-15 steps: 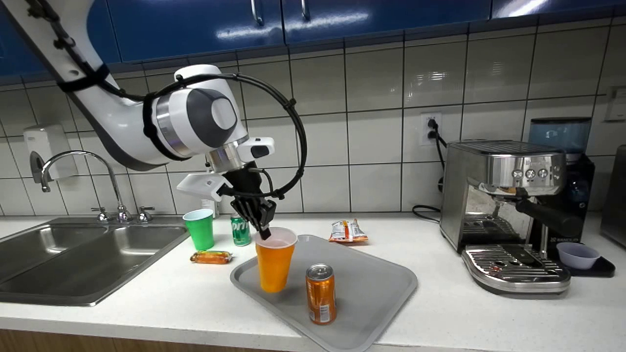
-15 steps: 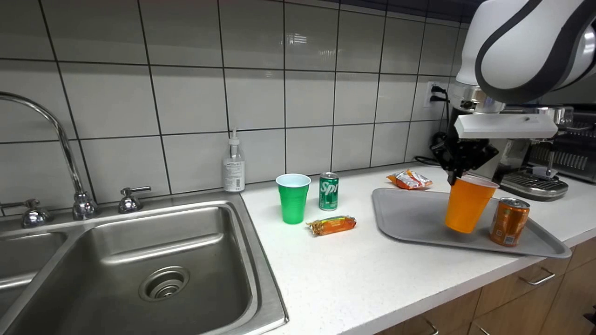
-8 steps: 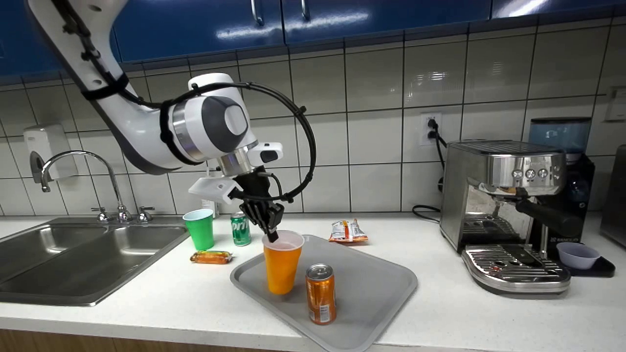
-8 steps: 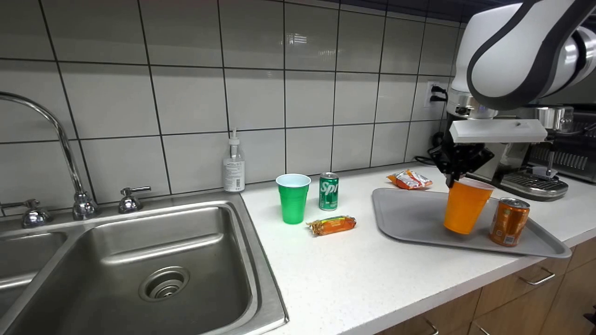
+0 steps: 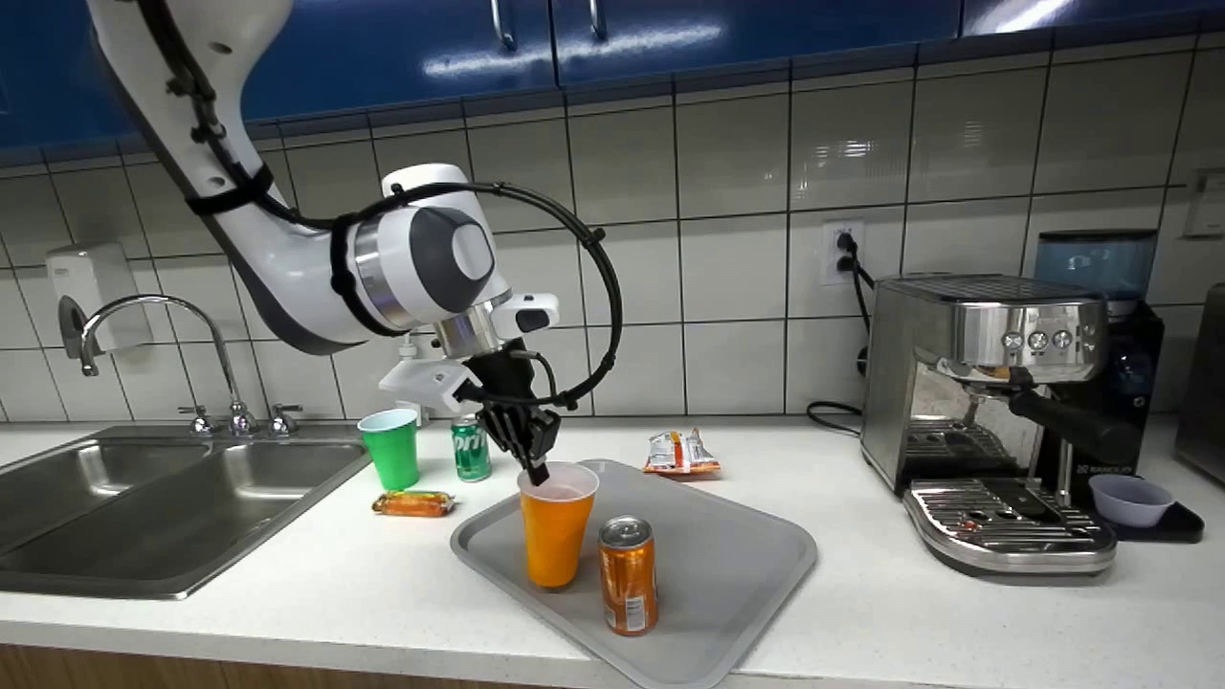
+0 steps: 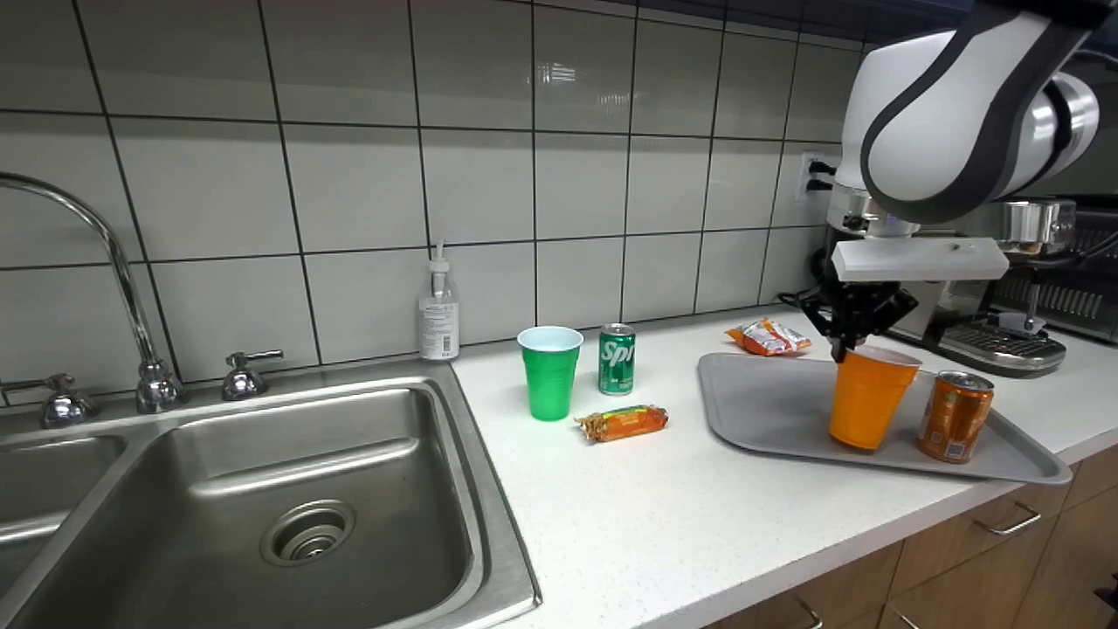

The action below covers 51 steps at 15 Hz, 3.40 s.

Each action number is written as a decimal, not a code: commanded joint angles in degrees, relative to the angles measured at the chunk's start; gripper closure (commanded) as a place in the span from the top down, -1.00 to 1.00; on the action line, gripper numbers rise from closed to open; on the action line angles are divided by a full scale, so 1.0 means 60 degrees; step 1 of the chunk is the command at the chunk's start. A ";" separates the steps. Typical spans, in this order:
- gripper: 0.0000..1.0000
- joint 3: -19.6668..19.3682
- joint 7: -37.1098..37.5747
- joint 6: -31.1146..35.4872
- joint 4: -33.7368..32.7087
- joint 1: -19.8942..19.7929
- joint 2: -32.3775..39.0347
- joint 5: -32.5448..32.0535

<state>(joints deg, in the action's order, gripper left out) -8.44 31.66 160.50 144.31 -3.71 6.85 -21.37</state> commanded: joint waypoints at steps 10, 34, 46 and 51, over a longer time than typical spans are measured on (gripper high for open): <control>0.82 -0.0569 0.1194 -0.0103 -0.0166 0.0900 -0.0086 -0.0705; 1.00 -0.0051 0.5473 -0.1125 -0.0629 0.3408 -0.0045 -0.2153; 1.00 0.0941 0.6564 -0.2401 -0.2001 0.3336 0.1106 -0.2185; 1.00 0.0965 0.7058 -0.2906 -0.2665 0.3480 0.1748 -0.2114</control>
<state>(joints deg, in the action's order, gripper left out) -3.49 70.75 146.53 132.18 16.98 14.51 -33.35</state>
